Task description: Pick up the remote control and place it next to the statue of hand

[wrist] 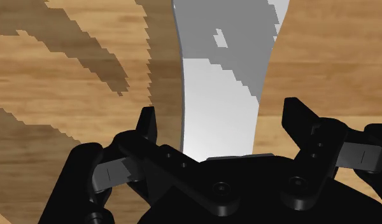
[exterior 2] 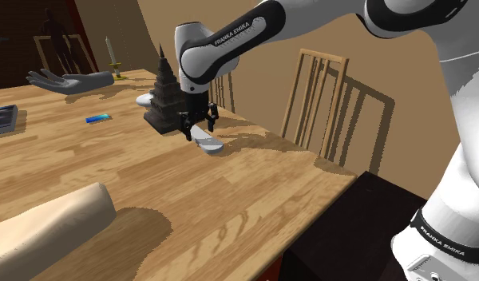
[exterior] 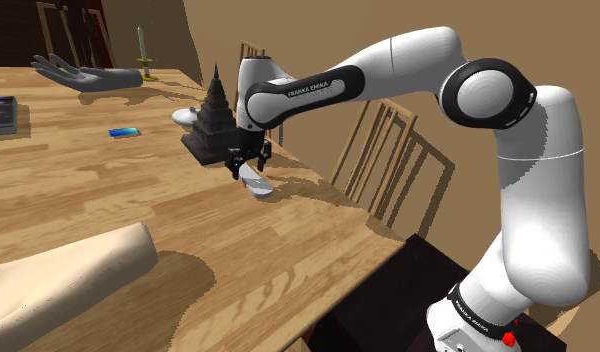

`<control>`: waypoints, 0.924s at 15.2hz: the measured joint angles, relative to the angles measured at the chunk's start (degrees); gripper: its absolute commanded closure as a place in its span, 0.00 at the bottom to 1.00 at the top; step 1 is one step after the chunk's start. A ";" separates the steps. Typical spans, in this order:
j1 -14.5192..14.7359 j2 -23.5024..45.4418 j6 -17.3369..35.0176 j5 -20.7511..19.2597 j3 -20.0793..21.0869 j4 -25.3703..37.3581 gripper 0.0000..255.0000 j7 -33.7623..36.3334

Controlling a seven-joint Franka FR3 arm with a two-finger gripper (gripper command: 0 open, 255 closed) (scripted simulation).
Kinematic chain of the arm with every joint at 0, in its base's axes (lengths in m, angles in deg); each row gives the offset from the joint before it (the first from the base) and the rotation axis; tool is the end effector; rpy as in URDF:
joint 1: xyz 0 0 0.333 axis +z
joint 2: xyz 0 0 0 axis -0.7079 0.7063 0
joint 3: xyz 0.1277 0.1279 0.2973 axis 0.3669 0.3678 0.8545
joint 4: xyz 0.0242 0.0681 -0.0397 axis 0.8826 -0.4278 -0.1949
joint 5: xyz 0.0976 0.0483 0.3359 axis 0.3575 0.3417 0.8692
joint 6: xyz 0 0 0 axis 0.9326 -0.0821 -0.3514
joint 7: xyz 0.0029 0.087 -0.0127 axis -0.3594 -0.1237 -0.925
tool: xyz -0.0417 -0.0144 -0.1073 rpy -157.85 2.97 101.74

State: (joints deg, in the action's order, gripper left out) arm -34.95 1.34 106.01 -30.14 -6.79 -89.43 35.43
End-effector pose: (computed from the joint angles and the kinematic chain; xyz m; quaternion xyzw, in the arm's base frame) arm 0.6313 0.2533 0.3716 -0.9985 -0.0534 0.0047 0.0084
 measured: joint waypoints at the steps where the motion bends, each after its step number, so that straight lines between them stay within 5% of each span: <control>1: 0.00 0.02 0.02 -0.01 0.00 0.00 0.00 0.00; 3: 0.01 0.04 0.04 -0.01 -0.01 0.01 0.00 0.01; 4: 0.01 0.04 0.04 -0.01 -0.01 0.01 1.00 0.01; 14: 0.00 0.03 0.04 -0.01 -0.01 0.00 1.00 0.02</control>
State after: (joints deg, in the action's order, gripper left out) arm -34.95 1.37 106.05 -30.16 -6.80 -89.43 35.44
